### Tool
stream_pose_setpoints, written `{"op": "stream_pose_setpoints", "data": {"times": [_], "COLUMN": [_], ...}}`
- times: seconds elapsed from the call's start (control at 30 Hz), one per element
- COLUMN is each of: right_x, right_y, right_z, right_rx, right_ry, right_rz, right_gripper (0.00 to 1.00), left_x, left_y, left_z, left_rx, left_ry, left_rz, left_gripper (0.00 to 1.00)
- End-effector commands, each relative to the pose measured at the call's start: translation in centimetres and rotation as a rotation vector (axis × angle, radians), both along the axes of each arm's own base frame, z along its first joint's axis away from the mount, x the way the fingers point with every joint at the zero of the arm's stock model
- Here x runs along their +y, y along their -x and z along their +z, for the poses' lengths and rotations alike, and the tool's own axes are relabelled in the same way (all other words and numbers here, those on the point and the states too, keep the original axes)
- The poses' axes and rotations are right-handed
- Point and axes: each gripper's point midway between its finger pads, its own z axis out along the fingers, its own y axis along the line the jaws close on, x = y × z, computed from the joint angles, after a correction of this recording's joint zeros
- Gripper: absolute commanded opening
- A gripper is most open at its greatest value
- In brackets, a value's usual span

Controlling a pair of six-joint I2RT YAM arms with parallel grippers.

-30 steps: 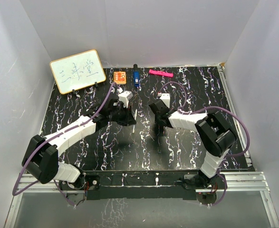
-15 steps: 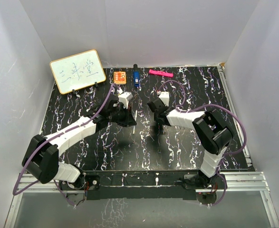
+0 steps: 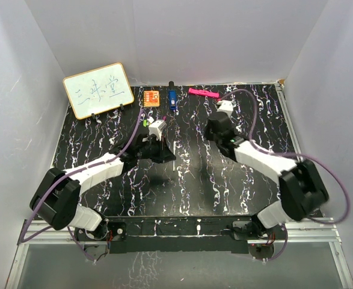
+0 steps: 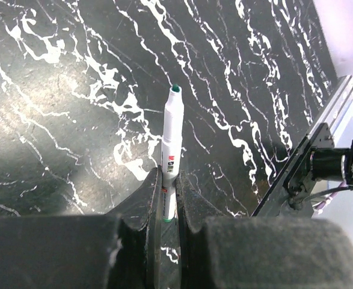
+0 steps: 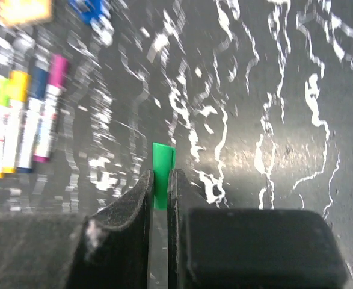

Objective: Insert the pens into the pen caps

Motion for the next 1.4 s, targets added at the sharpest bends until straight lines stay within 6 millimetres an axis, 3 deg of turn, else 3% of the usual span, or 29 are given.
{"op": "stream_pose_setpoints", "data": {"times": [0.0, 0.23, 0.47, 0.77, 1.37], "right_x": [1.4, 1.3, 0.8, 1.8, 2.1], "right_y": [-0.2, 3.7, 7.6, 9.4, 9.3], "right_z": [10.3, 16.5, 19.8, 20.0, 18.2], "right_rx": [-0.371, -0.651, -0.829, -0.849, -0.810], "right_ry": [-0.253, -0.441, -0.546, -0.575, -0.547], "right_rz": [0.089, 0.201, 0.291, 0.394, 0.413], "right_gripper": [0.00, 0.00, 0.00, 0.00, 0.00], "left_x": [-2.7, -7.9, -9.8, -11.1, -11.7], "left_y": [-0.3, 1.4, 1.4, 1.5, 2.3], "left_z": [2.6, 3.4, 6.3, 8.4, 11.5], "left_rx": [-0.085, -0.173, -0.247, -0.249, -0.258], "left_ry": [0.152, 0.131, 0.274, 0.337, 0.409], "left_rz": [-0.027, -0.146, -0.171, -0.211, -0.258], "left_gripper": [0.00, 0.00, 0.00, 0.00, 0.00]}}
